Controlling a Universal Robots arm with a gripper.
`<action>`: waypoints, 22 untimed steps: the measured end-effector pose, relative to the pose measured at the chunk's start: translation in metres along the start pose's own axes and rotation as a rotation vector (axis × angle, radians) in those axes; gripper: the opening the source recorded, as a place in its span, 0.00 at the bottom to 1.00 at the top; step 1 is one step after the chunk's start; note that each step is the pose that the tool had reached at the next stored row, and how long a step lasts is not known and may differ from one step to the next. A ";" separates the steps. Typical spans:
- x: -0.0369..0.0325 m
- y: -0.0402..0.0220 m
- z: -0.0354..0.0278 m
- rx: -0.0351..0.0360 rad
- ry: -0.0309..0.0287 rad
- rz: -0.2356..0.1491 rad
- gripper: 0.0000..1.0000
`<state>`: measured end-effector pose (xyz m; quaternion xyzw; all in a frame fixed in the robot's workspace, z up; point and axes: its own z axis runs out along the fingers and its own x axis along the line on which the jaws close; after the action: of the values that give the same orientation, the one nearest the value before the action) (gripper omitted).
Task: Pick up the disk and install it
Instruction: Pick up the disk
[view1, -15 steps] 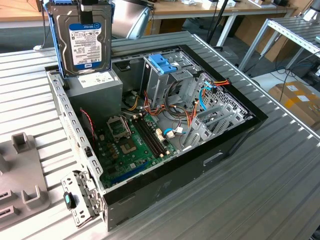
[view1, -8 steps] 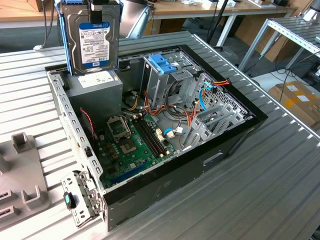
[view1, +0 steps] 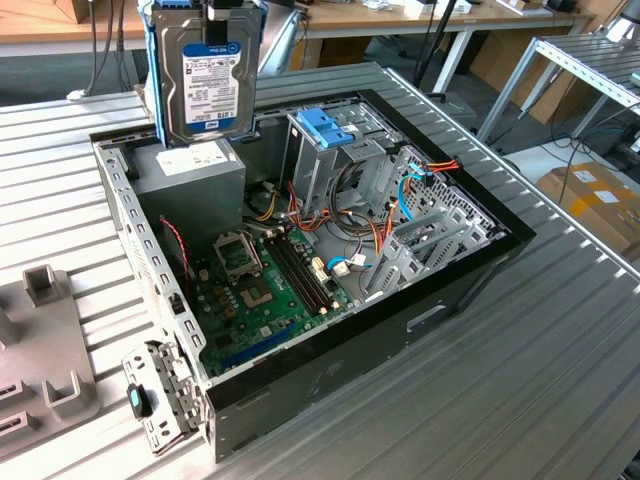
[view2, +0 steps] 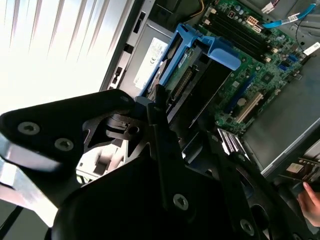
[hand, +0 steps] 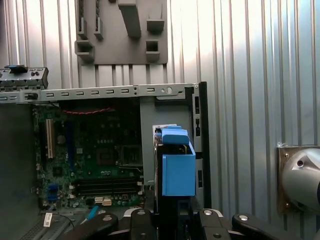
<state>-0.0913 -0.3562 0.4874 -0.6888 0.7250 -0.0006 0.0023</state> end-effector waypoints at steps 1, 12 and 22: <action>-0.0001 -0.0028 0.0000 0.0000 0.0000 0.000 0.35; -0.0015 -0.0288 0.0001 0.0000 0.0000 0.000 0.35; -0.0027 -0.0535 0.0002 0.0000 0.0000 0.000 0.35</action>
<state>-0.0376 -0.3562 0.4874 -0.6888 0.7250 -0.0006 0.0023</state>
